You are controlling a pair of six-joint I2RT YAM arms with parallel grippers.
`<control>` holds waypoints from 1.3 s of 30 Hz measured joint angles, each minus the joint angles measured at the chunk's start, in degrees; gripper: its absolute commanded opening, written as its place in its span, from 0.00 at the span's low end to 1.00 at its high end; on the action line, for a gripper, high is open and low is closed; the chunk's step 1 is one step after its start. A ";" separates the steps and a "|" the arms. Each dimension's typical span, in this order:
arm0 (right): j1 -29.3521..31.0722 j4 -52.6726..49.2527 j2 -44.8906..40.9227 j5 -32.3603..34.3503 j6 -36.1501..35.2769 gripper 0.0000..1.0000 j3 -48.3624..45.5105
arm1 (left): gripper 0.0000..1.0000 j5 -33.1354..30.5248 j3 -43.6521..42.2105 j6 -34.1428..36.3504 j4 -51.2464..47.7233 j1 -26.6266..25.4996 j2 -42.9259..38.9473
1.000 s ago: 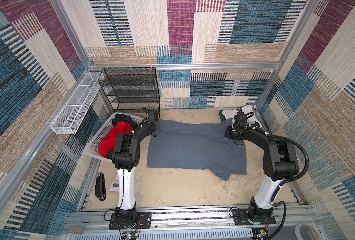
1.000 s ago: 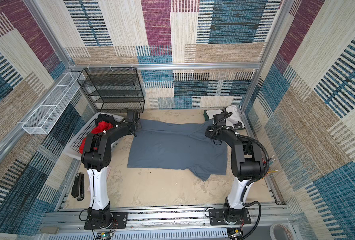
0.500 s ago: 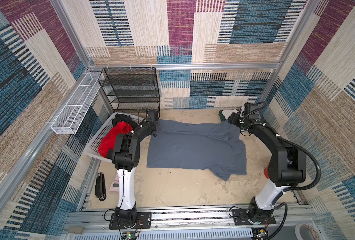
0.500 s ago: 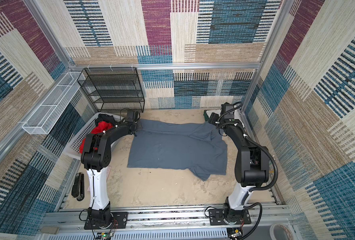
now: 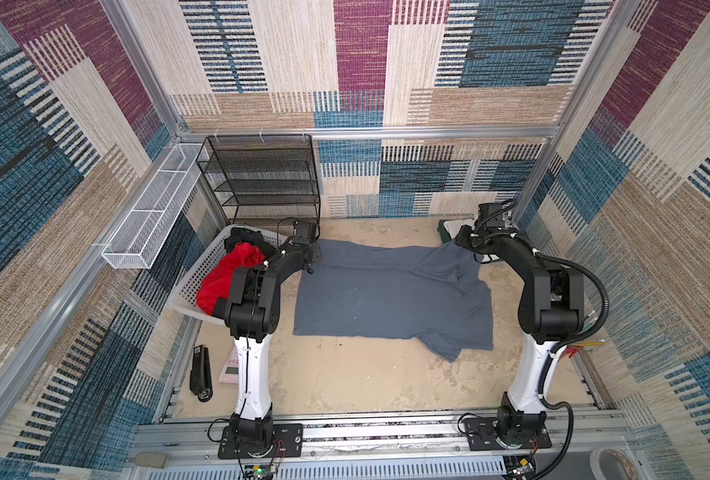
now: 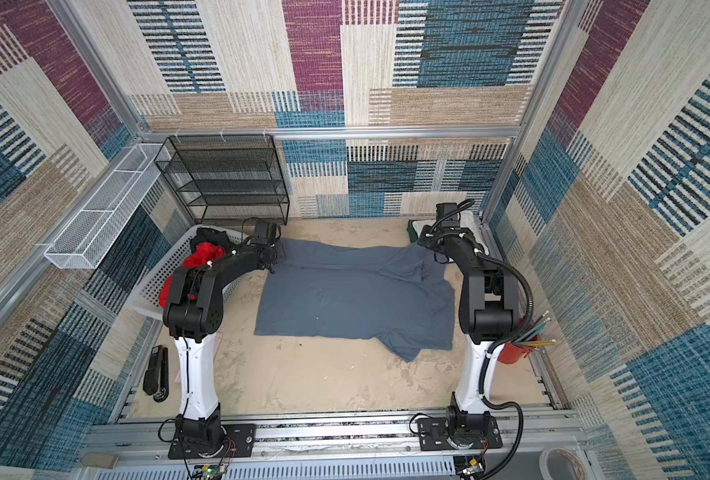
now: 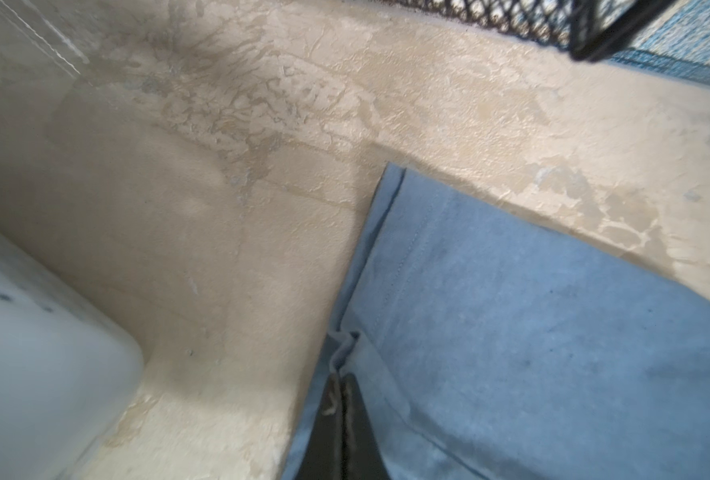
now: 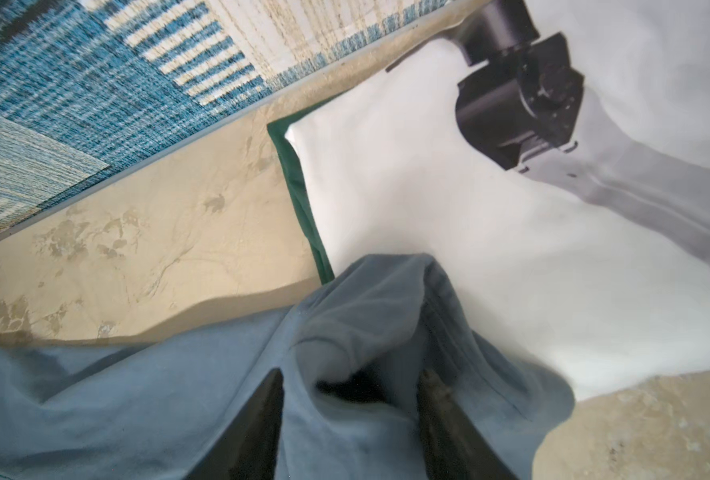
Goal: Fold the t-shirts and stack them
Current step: 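Release the far edge and move both grippers to the shirt's near corners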
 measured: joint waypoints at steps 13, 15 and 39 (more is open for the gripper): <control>-2.05 0.20 -2.29 7.02 1.40 0.00 -3.17 | 0.00 -1.97 0.07 -1.16 -2.99 0.13 0.09; -2.45 0.44 -2.38 7.63 2.43 0.00 -4.31 | 0.00 -1.92 0.11 -1.62 -3.61 0.22 0.28; -2.73 3.65 -17.73 6.10 4.59 0.99 -19.65 | 0.98 13.64 -14.40 -6.58 -0.94 -0.02 -14.93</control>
